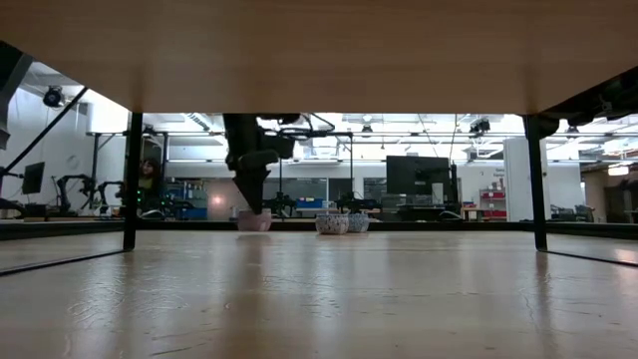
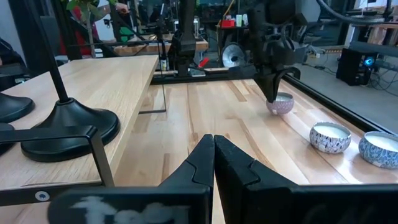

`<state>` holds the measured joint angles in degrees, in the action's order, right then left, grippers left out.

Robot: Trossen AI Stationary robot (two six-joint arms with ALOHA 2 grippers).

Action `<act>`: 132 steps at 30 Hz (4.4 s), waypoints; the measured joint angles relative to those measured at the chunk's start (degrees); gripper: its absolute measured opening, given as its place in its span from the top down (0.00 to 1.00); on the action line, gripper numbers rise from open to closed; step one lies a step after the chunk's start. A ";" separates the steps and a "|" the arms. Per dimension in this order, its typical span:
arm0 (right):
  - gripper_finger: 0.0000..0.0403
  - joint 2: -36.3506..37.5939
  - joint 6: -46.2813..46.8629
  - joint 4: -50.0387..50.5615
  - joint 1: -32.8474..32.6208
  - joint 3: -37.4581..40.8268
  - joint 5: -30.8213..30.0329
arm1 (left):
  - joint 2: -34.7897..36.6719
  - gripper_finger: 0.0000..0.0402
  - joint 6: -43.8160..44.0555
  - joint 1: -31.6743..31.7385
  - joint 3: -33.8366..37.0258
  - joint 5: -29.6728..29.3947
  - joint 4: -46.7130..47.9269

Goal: Pick & Place candle stick holders
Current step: Put the pink scented candle on the shelf, then put the white scented candle on the shelf aligned with the pink scented candle

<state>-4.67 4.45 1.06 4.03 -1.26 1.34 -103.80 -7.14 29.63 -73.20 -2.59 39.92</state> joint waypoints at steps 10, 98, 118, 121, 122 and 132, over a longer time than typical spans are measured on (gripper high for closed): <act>0.98 0.01 0.00 0.00 0.00 0.00 0.02 | 0.03 1.00 -1.77 -1.51 -4.50 0.47 5.75; 0.98 0.00 0.00 0.00 -0.01 0.00 0.01 | 9.26 1.00 55.19 -67.74 -19.37 -0.96 21.40; 0.98 0.00 0.00 0.00 -0.02 0.00 0.00 | 11.94 0.73 53.24 -65.35 -20.63 -5.84 21.49; 0.98 0.01 0.00 0.00 -0.01 0.00 0.00 | 12.99 0.73 51.67 -63.65 -21.34 -12.34 21.59; 0.98 0.00 0.00 0.00 -0.01 0.00 0.00 | 13.21 0.73 50.30 -62.80 -21.54 -14.57 21.72; 0.98 0.00 -0.02 0.00 -0.02 0.00 0.01 | 13.66 0.73 26.23 -45.78 -22.17 -12.57 20.09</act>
<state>-4.67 4.43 1.06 4.01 -1.26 1.36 -90.14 19.08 -16.15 -95.37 -15.16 60.02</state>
